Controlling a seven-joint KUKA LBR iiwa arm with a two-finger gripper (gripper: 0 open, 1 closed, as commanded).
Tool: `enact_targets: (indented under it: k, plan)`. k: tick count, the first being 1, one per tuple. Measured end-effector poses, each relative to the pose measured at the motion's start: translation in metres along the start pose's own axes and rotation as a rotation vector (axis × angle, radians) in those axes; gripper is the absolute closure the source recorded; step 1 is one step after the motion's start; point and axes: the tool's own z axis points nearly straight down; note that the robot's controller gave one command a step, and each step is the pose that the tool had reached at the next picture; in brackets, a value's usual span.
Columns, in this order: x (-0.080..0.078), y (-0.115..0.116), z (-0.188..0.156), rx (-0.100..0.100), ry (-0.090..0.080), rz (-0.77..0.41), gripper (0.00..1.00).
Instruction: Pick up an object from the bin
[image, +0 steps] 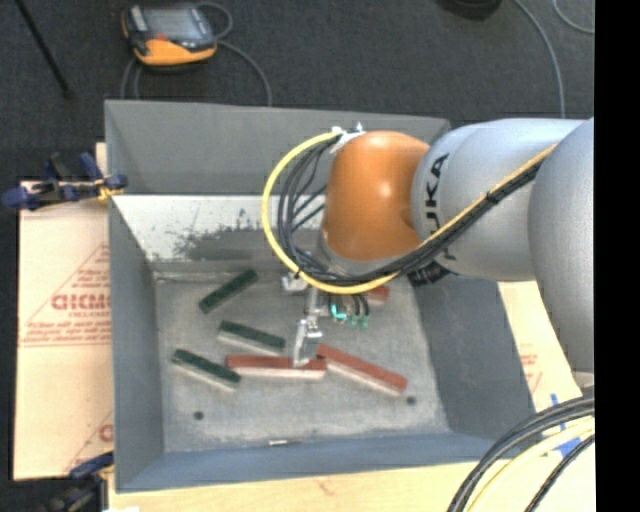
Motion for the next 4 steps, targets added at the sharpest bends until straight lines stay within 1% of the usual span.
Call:
enact_targets:
  k: [1, 2, 3, 4]
  plan:
    - [0.028, -0.018, 0.078, -0.003, -0.016, 0.069, 1.00]
    - [0.028, -0.018, 0.078, -0.003, -0.016, 0.070, 1.00]
    - [0.036, -0.019, 0.043, 0.001, 0.007, 0.074, 1.00]
    - [0.033, -0.018, -0.010, 0.000, -0.001, 0.074, 1.00]
